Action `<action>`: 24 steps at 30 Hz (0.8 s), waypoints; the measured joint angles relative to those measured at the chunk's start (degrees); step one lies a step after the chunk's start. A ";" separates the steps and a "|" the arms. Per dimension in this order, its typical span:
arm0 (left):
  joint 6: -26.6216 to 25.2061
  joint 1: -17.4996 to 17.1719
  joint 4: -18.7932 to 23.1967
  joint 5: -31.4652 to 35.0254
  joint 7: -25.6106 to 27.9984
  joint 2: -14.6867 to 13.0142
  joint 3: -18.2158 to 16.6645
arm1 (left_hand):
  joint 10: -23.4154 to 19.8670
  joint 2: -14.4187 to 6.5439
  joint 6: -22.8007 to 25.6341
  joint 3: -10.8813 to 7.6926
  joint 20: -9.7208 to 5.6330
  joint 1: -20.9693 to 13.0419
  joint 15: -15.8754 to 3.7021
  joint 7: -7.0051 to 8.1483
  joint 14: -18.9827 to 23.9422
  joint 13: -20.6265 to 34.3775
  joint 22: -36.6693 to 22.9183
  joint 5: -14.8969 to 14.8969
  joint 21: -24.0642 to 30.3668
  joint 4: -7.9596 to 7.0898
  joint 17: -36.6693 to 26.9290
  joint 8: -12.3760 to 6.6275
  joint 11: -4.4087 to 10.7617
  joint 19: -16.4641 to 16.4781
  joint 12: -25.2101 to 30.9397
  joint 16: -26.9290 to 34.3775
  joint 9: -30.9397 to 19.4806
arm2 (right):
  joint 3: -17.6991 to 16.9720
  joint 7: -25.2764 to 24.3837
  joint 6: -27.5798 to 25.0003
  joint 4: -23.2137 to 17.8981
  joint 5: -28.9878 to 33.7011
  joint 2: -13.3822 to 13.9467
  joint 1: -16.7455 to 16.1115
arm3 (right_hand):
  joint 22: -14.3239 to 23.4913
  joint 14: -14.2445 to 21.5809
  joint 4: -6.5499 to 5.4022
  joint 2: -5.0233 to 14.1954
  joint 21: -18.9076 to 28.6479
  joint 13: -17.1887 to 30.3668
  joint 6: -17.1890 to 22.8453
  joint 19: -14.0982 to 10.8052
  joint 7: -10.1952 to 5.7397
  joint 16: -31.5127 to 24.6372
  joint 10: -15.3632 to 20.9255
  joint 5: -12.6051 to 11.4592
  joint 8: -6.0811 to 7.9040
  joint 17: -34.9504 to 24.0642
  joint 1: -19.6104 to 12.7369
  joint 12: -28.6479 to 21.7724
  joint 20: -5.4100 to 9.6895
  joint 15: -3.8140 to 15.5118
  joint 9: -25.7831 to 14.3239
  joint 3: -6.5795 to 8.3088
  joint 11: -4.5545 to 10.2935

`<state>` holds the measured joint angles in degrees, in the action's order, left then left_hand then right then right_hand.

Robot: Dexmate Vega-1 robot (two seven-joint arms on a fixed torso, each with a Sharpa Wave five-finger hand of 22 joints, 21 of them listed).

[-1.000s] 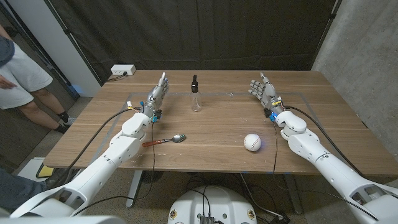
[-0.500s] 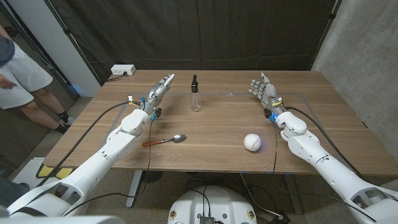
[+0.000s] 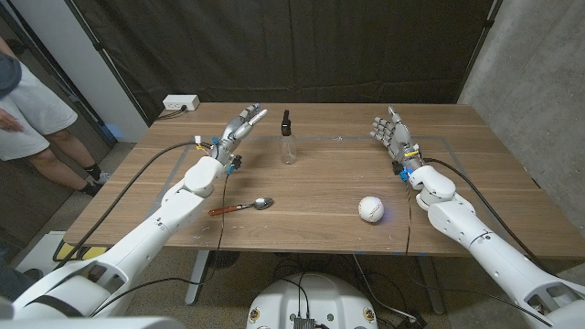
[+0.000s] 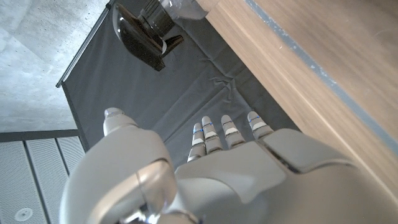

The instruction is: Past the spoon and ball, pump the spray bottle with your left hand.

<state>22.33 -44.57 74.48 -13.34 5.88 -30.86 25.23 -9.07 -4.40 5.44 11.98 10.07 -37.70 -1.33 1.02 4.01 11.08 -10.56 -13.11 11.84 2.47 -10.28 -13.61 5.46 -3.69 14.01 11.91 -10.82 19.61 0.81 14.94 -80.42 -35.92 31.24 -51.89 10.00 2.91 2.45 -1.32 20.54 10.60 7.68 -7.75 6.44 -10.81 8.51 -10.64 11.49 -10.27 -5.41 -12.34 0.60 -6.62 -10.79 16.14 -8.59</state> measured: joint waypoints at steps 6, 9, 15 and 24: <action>1.12 0.01 -0.30 3.33 3.21 0.86 0.39 | -1.88 0.62 1.53 0.24 0.38 -0.62 -0.29 0.31 1.72 0.00 0.00 0.00 0.29 0.70 0.00 -0.38 0.76 1.24 0.41 0.00 0.00 | -0.63 0.77 -0.02 0.01 -0.53 0.74 -0.14 | 0.00 0.00 0.00 0.00 -0.23 0.00 0.00 0.00 0.00 0.00 0.00 0.00 0.00 0.00 0.00 0.00 0.00 0.00 0.00 0.00 0.00; 1.09 -0.15 -0.03 5.12 4.78 0.98 0.61 | -2.16 0.98 1.53 0.48 0.40 -0.98 0.00 0.31 2.05 0.00 0.00 0.00 0.29 0.95 0.01 -0.38 0.69 1.25 0.40 0.00 0.00 | -0.83 1.60 -0.03 0.45 -0.96 1.08 -0.07 | 0.00 0.00 0.18 0.00 -0.23 0.00 0.00 0.00 0.00 0.00 0.00 0.00 0.00 0.00 0.00 0.00 0.00 0.01 0.00 -0.18 0.00; -0.17 -0.32 1.86 8.18 6.74 0.52 1.35 | -1.80 1.39 0.64 1.05 0.69 -1.35 0.00 0.33 2.05 -0.01 0.01 0.00 0.29 1.50 0.01 0.08 0.33 1.55 0.21 0.00 0.01 | -1.22 4.01 0.14 1.54 -1.95 1.71 0.51 | 0.00 0.00 0.17 0.00 -0.23 0.00 0.00 0.00 0.00 0.00 0.00 0.00 0.00 0.01 0.00 0.00 0.00 0.01 0.00 -0.17 0.00; -3.70 -1.13 5.81 12.15 7.56 -1.33 2.07 | -1.22 3.12 -0.03 1.52 0.95 -0.95 0.23 0.61 1.81 -0.01 0.01 -0.25 0.29 1.48 0.01 0.54 -0.24 1.81 -0.50 0.00 0.01 | -1.70 3.28 1.03 1.26 -1.98 1.95 0.38 | -0.01 0.08 0.16 0.00 -0.23 -0.01 0.30 -0.20 -0.31 0.00 0.10 0.00 0.00 0.01 0.00 0.00 -0.20 0.09 0.01 -0.17 -0.10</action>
<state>18.63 -45.70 80.29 -1.19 13.45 -32.20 27.30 -10.29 -1.28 5.41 13.51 11.02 -38.65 -1.10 1.63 5.82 11.07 -10.55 -13.36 12.13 3.95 -10.27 -13.07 5.22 -1.89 13.50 11.91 -10.81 17.91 4.10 15.96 -79.16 -37.91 33.19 -51.51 10.00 2.99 2.62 -1.32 20.31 10.60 7.98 -7.95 6.13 -10.81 8.61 -10.64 11.49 -10.26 -5.41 -12.34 0.40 -6.53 -10.79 15.97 -8.69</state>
